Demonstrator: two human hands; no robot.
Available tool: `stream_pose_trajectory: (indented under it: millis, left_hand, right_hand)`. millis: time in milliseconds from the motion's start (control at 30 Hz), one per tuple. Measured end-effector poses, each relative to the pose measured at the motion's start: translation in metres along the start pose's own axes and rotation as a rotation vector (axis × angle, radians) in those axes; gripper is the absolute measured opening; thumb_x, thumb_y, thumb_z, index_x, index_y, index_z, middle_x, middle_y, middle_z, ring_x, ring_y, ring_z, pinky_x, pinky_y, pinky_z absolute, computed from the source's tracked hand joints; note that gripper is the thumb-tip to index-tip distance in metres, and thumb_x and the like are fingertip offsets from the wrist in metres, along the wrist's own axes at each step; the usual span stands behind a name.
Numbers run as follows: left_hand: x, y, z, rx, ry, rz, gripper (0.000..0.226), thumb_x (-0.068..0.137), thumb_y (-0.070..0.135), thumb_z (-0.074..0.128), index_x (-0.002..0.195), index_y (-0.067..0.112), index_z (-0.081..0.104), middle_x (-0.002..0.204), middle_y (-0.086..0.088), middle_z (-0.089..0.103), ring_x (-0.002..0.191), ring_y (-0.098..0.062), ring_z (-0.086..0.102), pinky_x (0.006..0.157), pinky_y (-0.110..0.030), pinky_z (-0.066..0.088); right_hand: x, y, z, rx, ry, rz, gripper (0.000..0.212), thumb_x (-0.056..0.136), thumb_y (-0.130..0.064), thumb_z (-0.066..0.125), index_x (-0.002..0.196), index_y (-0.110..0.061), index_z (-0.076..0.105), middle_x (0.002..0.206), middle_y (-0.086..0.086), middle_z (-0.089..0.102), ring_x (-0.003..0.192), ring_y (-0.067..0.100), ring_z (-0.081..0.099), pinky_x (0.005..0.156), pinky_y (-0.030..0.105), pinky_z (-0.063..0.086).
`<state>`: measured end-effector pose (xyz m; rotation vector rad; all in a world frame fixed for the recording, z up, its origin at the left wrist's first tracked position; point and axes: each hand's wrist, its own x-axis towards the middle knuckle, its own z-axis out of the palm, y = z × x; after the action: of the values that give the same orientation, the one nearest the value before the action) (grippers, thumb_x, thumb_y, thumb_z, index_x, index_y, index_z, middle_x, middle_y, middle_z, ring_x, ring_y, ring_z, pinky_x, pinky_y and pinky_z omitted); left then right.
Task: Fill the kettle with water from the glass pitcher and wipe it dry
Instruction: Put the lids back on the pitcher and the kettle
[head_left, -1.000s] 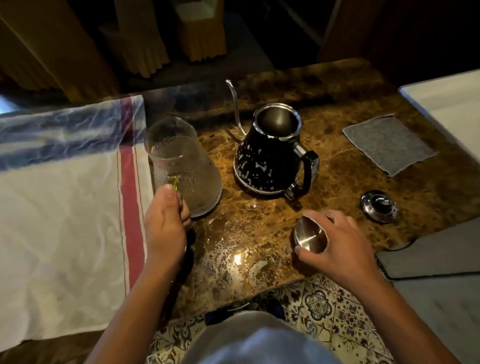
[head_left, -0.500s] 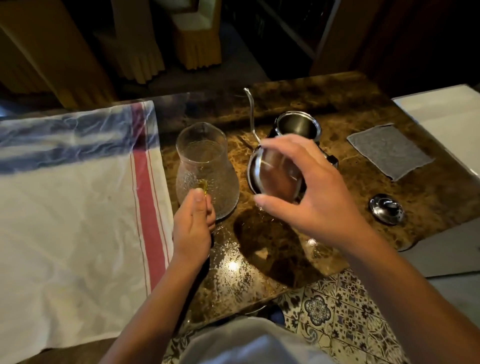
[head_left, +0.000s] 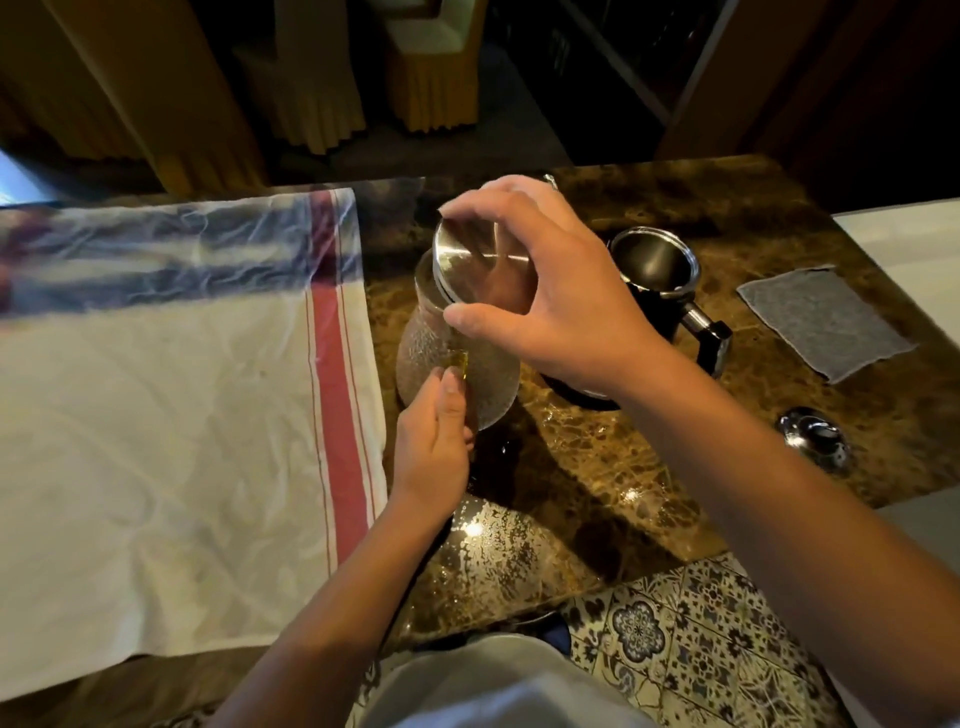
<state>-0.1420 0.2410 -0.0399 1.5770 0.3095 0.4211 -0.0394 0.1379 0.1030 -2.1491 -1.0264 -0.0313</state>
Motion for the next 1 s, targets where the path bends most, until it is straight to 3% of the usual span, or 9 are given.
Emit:
stream_pose_trajectory:
  millis: [200, 367, 500, 700, 867, 933, 1000]
  left_hand:
    - [0.002, 0.004, 0.0, -0.086, -0.055, -0.024, 0.035, 0.099, 0.06, 0.037, 0.072, 0.041, 0.048, 0.06, 0.014, 0.044, 0.05, 0.0, 0.039, 0.044, -0.017, 0.033]
    - [0.003, 0.004, 0.0, -0.119, -0.06, -0.021, 0.036, 0.099, 0.059, 0.037, 0.073, 0.035, 0.047, 0.058, 0.013, 0.042, 0.049, -0.001, 0.037, 0.044, -0.017, 0.031]
    - [0.003, 0.003, 0.0, -0.129, -0.061, -0.022, 0.038, 0.1, 0.058, 0.038, 0.074, 0.033, 0.047, 0.059, 0.012, 0.04, 0.049, -0.002, 0.036, 0.044, -0.018, 0.03]
    - [0.003, 0.001, 0.001, -0.139, -0.064, 0.007, 0.045, 0.102, 0.056, 0.036, 0.077, 0.019, 0.045, 0.06, 0.008, 0.038, 0.049, -0.006, 0.034, 0.044, -0.019, 0.029]
    - [0.002, 0.003, 0.0, -0.15, -0.069, -0.002, 0.046, 0.101, 0.056, 0.037, 0.079, 0.016, 0.045, 0.059, 0.007, 0.038, 0.049, -0.006, 0.034, 0.044, -0.02, 0.029]
    - [0.001, 0.005, -0.001, -0.135, -0.065, -0.001, 0.044, 0.101, 0.058, 0.041, 0.082, 0.019, 0.047, 0.058, 0.005, 0.042, 0.048, -0.008, 0.039, 0.045, -0.022, 0.034]
    - [-0.003, 0.008, -0.006, -0.039, -0.016, 0.044, 0.03, 0.102, 0.055, 0.048, 0.091, 0.027, 0.054, 0.062, 0.0, 0.057, 0.053, -0.012, 0.056, 0.052, -0.025, 0.047]
  right_hand:
    - [0.016, 0.0, 0.004, -0.035, -0.028, -0.006, 0.068, 0.083, -0.035, 0.084, 0.143, -0.023, 0.055, 0.142, 0.003, 0.049, 0.114, 0.012, 0.052, 0.098, 0.037, 0.051]
    - [0.011, 0.006, 0.013, -0.077, -0.06, -0.009, 0.065, 0.084, -0.038, 0.084, 0.142, -0.026, 0.055, 0.146, 0.004, 0.045, 0.122, 0.02, 0.054, 0.094, 0.044, 0.056]
    - [0.015, 0.004, 0.013, -0.154, -0.136, -0.012, 0.066, 0.088, -0.044, 0.079, 0.147, -0.034, 0.051, 0.154, 0.004, 0.039, 0.137, 0.026, 0.046, 0.099, 0.048, 0.054]
    - [0.019, 0.004, 0.009, -0.279, -0.329, 0.067, 0.056, 0.102, -0.058, 0.054, 0.155, -0.044, 0.042, 0.172, 0.0, 0.021, 0.159, 0.023, 0.02, 0.12, 0.05, 0.036]
    - [0.023, 0.002, 0.006, -0.26, -0.368, 0.096, 0.054, 0.103, -0.057, 0.053, 0.154, -0.045, 0.042, 0.173, -0.001, 0.019, 0.16, 0.021, 0.016, 0.121, 0.047, 0.032]
    - [0.02, 0.003, 0.01, -0.248, -0.353, 0.097, 0.052, 0.104, -0.055, 0.052, 0.154, -0.044, 0.043, 0.174, 0.0, 0.018, 0.161, 0.02, 0.009, 0.123, 0.049, 0.03]
    - [0.016, 0.005, 0.016, -0.223, -0.313, 0.09, 0.05, 0.105, -0.053, 0.052, 0.154, -0.042, 0.045, 0.174, 0.001, 0.019, 0.162, 0.021, 0.006, 0.124, 0.05, 0.026]
